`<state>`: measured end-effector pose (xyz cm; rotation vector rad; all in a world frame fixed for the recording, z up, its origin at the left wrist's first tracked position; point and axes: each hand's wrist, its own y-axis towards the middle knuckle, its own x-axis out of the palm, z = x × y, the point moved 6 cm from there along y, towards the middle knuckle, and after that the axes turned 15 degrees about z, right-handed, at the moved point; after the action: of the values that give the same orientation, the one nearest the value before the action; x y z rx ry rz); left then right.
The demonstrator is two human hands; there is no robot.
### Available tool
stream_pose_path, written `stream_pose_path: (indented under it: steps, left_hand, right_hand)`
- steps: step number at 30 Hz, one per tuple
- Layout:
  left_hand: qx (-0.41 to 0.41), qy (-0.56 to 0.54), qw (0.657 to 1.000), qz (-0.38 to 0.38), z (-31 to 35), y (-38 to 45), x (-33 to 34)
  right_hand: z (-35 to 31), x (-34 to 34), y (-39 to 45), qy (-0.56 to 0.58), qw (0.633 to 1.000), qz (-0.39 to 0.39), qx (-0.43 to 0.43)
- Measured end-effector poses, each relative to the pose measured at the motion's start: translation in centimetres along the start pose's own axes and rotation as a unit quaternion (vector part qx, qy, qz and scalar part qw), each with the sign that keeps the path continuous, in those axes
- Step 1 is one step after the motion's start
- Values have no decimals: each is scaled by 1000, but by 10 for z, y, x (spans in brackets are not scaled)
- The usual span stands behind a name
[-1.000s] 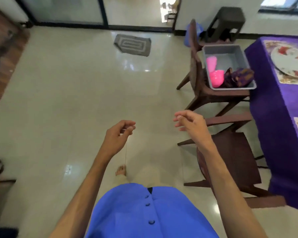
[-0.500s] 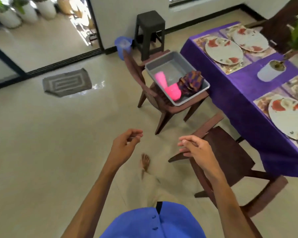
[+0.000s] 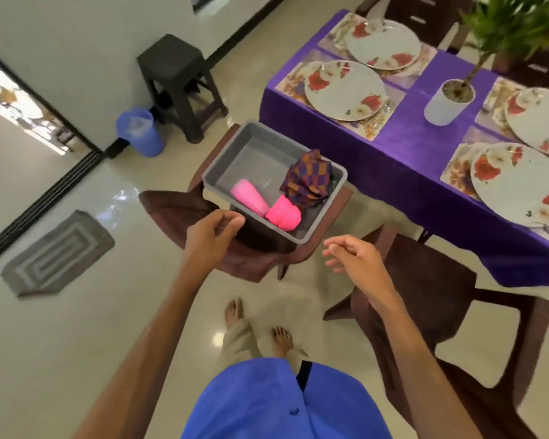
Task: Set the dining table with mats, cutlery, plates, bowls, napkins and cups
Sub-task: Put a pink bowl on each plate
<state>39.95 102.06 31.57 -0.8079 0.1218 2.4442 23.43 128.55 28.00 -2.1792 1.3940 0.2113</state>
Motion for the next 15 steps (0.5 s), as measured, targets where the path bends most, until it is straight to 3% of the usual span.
stream_pose_path:
  steps: [9,15]
  left_hand:
    - [-33,63,986,-150,-95,171,61]
    - [2,119,961,-249,-129,243,70]
  right_hand:
    - [2,86,79,-18,989,88,118]
    - [-10,152,115,19,975,117,189]
